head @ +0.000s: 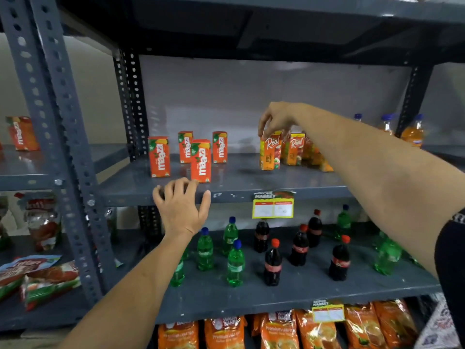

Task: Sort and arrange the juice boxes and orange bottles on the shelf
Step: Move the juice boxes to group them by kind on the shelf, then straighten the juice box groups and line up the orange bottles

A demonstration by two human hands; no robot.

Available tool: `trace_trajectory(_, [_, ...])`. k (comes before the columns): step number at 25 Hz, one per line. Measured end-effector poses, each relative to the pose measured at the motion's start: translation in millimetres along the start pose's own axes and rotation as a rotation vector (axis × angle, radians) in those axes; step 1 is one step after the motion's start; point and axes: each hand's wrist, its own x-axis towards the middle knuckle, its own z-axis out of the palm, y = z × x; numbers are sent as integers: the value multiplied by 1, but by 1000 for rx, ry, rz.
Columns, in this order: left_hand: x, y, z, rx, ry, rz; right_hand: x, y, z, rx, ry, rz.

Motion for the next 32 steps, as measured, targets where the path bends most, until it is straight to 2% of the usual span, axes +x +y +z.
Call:
trace_trajectory(2, [2, 30, 1, -12, 22, 5, -7, 23, -10, -19, 5, 5])
trace_trajectory(8, [17, 127, 19, -81, -63, 231, -10, 83, -25, -60, -7, 1])
trace_trajectory(12, [30, 180, 34, -91, -33, 296, -5, 113, -23, -49, 13, -17])
trace_trajectory(23, [27, 188, 46, 29, 15, 318, -3, 128, -14, -43, -48, -44])
trace_trajectory(25, [27, 186, 42, 46, -20, 322, -8, 121, -11, -137, 35, -37])
trace_trajectory(27, [29, 183, 37, 63, -34, 328, -12, 111, -9, -173, 232, -32])
trace_trajectory(32, [34, 130, 14, 106, 83, 331, -19, 55, 14, 32, 647, -37])
